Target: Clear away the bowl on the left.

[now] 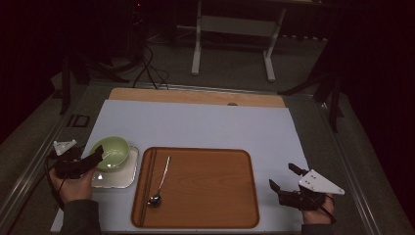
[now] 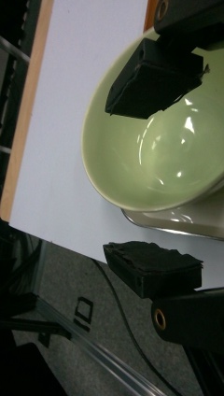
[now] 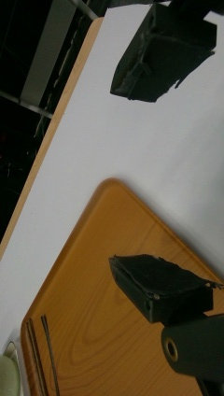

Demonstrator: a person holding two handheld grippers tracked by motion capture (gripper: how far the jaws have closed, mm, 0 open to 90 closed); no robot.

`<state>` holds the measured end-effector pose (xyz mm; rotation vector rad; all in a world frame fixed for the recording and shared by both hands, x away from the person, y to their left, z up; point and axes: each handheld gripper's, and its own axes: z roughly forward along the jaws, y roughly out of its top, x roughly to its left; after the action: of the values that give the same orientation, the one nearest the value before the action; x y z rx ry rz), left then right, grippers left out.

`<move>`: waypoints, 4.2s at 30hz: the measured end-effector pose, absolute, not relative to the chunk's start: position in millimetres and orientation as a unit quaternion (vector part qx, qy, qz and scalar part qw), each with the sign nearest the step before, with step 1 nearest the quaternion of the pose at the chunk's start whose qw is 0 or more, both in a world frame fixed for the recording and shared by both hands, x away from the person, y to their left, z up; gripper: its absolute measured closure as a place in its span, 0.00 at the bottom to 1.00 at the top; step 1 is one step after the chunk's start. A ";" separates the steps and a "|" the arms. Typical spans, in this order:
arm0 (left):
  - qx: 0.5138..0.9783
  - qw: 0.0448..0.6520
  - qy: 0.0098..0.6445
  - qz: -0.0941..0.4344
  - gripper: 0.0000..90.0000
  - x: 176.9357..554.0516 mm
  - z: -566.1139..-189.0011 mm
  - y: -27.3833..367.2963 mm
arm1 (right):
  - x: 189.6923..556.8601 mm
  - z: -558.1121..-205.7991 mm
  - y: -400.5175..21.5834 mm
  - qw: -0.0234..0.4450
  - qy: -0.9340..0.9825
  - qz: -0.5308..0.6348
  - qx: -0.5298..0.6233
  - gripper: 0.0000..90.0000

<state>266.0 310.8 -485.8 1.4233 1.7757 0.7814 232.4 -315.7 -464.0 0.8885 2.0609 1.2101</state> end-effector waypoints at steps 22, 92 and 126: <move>0.555 0.332 0.731 0.217 0.69 273.1 -501.4 315.8 | 232.1 -463.7 -315.5 0.291 0.773 0.454 0.334 0.16; 0.576 0.397 0.701 0.137 0.91 270.5 -475.9 280.8 | 232.0 -463.3 -317.9 0.290 0.771 0.456 0.337 0.16; 0.654 0.399 0.636 0.097 0.91 277.0 -477.8 208.8 | 232.2 -463.5 -317.8 0.290 0.771 0.456 0.336 0.16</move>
<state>277.0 208.8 -477.8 1.6544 1.6098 0.2450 232.2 -317.8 -463.5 0.8956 2.0578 1.2164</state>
